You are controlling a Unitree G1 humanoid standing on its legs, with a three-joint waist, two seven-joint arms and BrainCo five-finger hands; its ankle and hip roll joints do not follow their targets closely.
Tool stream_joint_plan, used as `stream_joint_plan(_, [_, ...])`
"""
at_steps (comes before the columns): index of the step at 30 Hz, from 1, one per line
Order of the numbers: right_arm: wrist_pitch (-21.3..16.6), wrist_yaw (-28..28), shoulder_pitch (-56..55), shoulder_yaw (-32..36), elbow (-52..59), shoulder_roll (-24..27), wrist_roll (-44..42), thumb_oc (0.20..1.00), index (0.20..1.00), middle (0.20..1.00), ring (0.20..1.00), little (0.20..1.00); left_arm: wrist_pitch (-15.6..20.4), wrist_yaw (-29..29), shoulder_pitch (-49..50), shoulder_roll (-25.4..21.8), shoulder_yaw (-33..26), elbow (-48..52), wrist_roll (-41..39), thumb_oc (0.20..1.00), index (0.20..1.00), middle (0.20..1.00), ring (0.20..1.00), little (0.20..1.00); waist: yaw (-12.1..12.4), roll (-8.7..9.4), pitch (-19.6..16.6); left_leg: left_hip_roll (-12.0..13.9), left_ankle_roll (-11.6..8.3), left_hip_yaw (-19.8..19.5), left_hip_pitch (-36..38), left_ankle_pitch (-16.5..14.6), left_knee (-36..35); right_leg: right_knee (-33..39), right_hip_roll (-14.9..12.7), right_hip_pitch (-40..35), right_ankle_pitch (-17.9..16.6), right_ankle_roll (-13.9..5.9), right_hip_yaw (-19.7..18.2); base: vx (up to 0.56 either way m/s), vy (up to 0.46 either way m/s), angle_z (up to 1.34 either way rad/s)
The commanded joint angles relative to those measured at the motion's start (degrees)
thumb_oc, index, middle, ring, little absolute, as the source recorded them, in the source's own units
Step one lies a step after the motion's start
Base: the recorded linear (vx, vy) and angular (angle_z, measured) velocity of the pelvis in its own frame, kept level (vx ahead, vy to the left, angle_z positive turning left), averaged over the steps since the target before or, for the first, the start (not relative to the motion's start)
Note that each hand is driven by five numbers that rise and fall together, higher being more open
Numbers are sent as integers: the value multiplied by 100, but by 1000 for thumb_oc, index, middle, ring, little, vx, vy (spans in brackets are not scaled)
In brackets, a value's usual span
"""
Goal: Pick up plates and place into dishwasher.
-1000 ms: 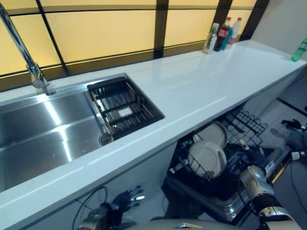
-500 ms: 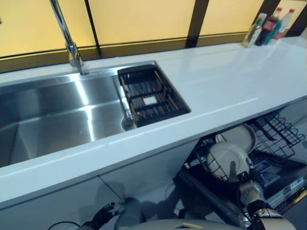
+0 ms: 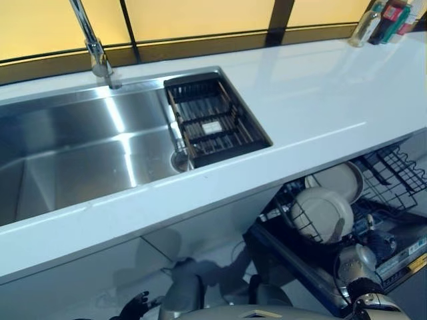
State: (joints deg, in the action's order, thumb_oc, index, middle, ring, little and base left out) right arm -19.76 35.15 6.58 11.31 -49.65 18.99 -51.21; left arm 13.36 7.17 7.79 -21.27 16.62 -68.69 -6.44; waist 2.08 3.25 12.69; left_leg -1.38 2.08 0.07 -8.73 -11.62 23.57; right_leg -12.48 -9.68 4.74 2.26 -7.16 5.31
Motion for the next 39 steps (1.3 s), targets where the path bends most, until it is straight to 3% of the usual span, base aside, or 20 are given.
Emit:
stream_joint_plan(1, [-230, -817, -24, 228, 298, 162, -601, 1000, 1000, 1000, 1000, 1000, 123, 34, 435, 89, 34, 85, 155, 1000, 1000, 1000, 1000, 1000, -141, -24, -16, 25, 239, 263, 280, 179, -615, -86, 85, 518, -807, -119, -101, -3, -61, -3])
stream_joint_plan(7, [-215, -2304, -48, 250, -146, -245, -2380, 1000, 1000, 1000, 1000, 1000, 87, -64, 324, 94, 128, 37, 292, 1000, 1000, 1000, 1000, 1000, -145, -64, 27, 70, 219, 316, 195, 153, -465, -131, 70, 567, -765, -92, -42, 4, -54, 0])
stream_joint_plan(13, [568, -4273, 143, 341, -873, -319, -3864, 1000, 1000, 1000, 1000, 1000, 111, -68, 329, 81, 348, -24, 617, 1000, 1000, 1000, 1000, 1000, -71, -252, 90, 72, 171, 295, 86, 171, -285, -238, 11, 583, -654, -36, 44, 28, -21, 1])
stream_joint_plan(16, [952, -4812, 238, 360, -1226, -285, -4147, 1000, 1000, 1000, 1000, 1000, 137, -35, 341, 69, 510, -5, 646, 1000, 1000, 1000, 1000, 1000, -63, -372, 142, 59, 151, 295, -18, 193, -179, -339, -45, 646, -623, -19, 75, 23, 5, 3])
stream_joint_plan(20, [1317, -4907, 590, 429, -1718, 11, -4080, 1000, 1000, 1000, 1000, 1000, 196, 5, 252, 45, 740, 1, 574, 1000, 1000, 1000, 1000, 1000, -40, -540, 284, 19, 132, 262, -223, 247, -50, -459, -88, 746, -577, 14, 69, -26, 7, 5])
stream_joint_plan(22, [1326, -4795, 822, 432, -1849, 163, -3933, 1000, 1000, 1000, 1000, 1000, 219, -6, 187, 29, 832, 55, 495, 1000, 1000, 1000, 1000, 1000, -10, -618, 381, 7, 117, 236, -354, 291, 10, -511, -95, 799, -546, 37, 60, -83, 0, 4])
stream_joint_plan(28, [872, -4299, 1601, 155, -1898, 488, -3146, 1000, 1000, 1000, 1000, 1000, 218, 26, -40, -73, 1088, 295, 280, 1000, 1000, 1000, 1000, 1000, 115, -755, 653, -2, 50, 121, -661, 386, 105, -533, -39, 861, -440, 119, 76, -97, -9, 4])
stream_joint_plan(32, [520, -3837, 2219, -154, -1776, 612, -2486, 1000, 1000, 1000, 1000, 1000, 214, 30, -173, -120, 1160, 328, 193, 1000, 1000, 1000, 1000, 1000, 223, -728, 743, 4, 4, 1, -745, 452, 46, -489, 23, 866, -370, 168, 133, -61, -28, 5])
stream_joint_plan(39, [377, -2918, 2924, -477, -1614, 940, -1343, 1000, 1000, 1000, 1000, 1000, 220, -44, -212, -223, 1183, 496, 103, 1000, 1000, 1000, 1000, 1000, 406, -687, 859, 24, -24, -152, -795, 533, -67, -411, 92, 829, -338, 172, 188, -12, -14, 5])
